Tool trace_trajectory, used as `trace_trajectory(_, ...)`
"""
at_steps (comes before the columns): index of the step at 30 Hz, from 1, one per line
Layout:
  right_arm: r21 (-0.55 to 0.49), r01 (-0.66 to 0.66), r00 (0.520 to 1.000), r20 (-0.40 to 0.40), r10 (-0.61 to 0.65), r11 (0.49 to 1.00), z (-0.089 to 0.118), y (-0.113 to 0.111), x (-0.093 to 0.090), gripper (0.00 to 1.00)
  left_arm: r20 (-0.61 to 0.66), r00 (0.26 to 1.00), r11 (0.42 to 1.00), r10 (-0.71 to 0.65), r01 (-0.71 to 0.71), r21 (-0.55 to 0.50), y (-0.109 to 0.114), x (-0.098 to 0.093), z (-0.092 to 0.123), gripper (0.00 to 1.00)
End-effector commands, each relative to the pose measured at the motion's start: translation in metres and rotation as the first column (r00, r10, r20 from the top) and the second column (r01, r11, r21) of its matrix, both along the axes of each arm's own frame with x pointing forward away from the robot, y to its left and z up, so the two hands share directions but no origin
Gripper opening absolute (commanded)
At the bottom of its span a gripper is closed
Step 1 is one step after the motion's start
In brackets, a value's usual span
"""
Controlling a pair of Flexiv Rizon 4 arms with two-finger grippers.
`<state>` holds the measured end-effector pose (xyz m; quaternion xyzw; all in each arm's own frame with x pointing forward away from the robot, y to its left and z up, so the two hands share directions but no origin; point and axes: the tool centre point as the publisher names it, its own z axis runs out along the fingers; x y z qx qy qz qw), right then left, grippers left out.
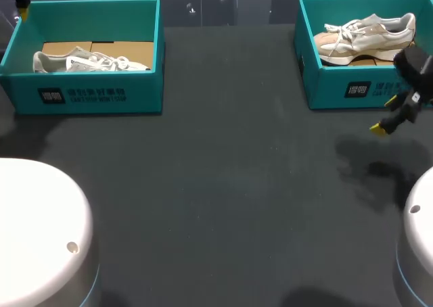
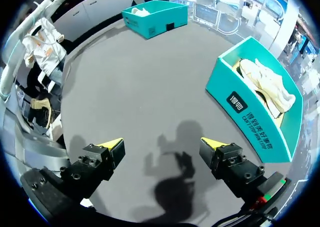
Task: Take the shoe out of the shoebox, open the shoe tongue, remove and reinsert the insole, then place the shoe into the shoebox
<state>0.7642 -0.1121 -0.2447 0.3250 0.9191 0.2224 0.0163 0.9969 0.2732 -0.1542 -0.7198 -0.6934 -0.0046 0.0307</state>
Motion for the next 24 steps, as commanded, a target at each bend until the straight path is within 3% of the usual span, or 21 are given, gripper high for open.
trace_trajectory(1,-0.123,0.137,0.981,-0.12,-0.152,0.983,0.006,-0.002,0.048,1.0,0.002,1.0,1.0,-0.001,0.001,0.002,0.0,-0.001,0.0,1.0)
trace_trajectory(6,-0.167,0.282,0.942,-0.138,-0.305,0.945,0.013,-0.019,0.078,1.0,0.002,1.0,1.0,-0.001,0.001,0.002,0.0,-0.001,0.0,1.0)
trace_trajectory(7,-0.261,0.322,0.922,-0.13,-0.364,0.91,0.016,-0.025,0.081,1.0,0.002,1.0,1.0,-0.001,0.001,0.002,0.0,-0.001,0.0,1.0)
trace_trajectory(21,-0.261,0.322,0.922,-0.13,-0.364,0.91,0.016,-0.025,0.081,1.0,0.002,1.0,1.0,-0.001,0.001,0.002,0.0,-0.001,0.0,1.0)
trace_trajectory(24,-0.296,0.427,0.868,-0.13,-0.479,0.855,0.021,-0.043,0.102,1.0,0.002,1.0,1.0,-0.001,0.001,0.002,0.0,-0.001,0.0,1.0)
